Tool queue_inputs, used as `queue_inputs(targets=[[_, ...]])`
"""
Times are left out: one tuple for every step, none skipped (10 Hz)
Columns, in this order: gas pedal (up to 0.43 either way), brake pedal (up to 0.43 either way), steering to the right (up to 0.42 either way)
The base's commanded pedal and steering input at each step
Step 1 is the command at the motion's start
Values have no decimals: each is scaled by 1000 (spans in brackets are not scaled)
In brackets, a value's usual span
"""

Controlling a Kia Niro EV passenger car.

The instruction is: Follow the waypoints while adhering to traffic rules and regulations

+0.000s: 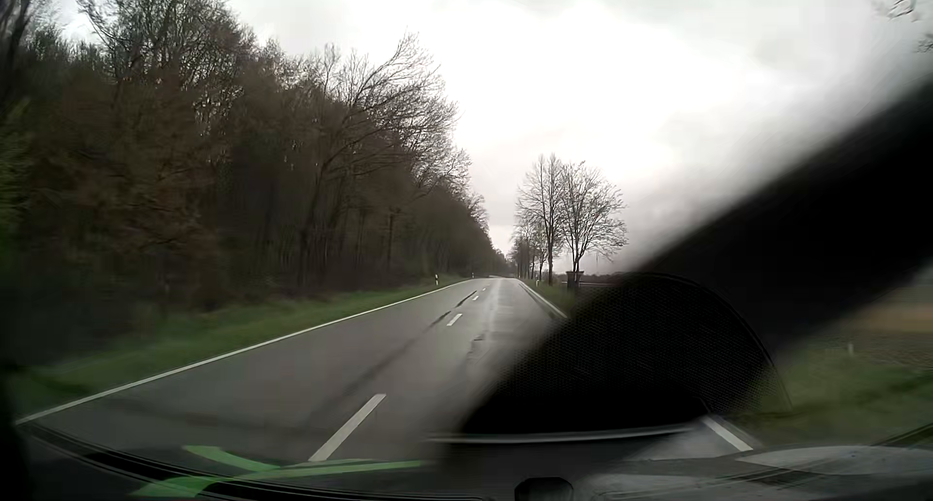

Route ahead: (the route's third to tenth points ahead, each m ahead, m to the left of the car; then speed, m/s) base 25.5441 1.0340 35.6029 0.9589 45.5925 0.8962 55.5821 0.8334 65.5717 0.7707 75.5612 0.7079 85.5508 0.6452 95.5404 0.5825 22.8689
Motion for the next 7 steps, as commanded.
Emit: queue_inputs(targets=[[189, 0, -3], [197, 0, -3], [209, 0, -3], [209, 0, -2], [209, 0, -1], [189, 0, 1], [138, 0, 2]])
